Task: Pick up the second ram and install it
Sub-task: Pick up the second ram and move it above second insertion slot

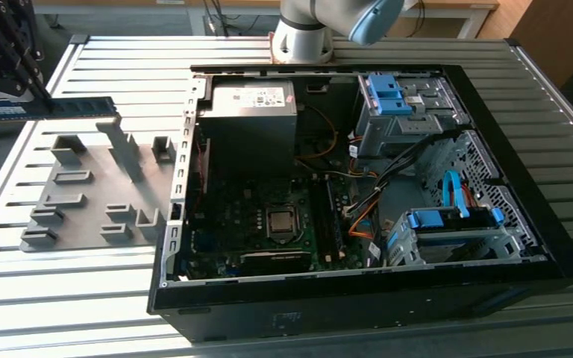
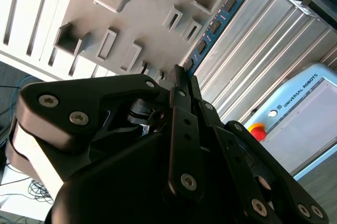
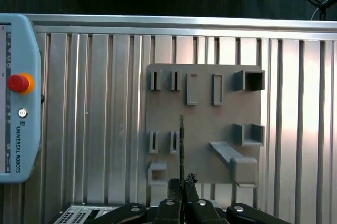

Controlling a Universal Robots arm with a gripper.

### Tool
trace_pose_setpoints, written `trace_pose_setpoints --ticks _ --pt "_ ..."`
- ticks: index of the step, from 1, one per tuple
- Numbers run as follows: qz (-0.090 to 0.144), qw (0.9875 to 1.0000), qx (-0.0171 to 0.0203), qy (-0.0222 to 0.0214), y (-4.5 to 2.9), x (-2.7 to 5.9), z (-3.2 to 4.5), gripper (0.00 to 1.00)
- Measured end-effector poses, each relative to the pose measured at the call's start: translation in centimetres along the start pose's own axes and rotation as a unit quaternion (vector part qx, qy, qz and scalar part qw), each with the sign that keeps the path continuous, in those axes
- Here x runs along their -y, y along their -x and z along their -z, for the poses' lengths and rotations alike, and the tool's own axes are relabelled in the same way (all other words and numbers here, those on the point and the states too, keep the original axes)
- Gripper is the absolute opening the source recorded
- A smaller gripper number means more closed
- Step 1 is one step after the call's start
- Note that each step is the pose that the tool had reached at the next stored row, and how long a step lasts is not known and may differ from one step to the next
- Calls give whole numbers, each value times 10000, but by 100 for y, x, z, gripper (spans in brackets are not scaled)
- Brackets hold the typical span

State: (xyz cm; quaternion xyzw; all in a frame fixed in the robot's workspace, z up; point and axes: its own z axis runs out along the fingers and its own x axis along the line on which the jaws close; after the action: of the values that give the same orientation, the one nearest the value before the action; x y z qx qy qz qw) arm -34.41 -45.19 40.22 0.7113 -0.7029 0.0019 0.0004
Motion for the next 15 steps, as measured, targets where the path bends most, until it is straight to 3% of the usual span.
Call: trace_pose_setpoints --ticks 15 --pt "0 10000 0 0 -1 99 0 14"
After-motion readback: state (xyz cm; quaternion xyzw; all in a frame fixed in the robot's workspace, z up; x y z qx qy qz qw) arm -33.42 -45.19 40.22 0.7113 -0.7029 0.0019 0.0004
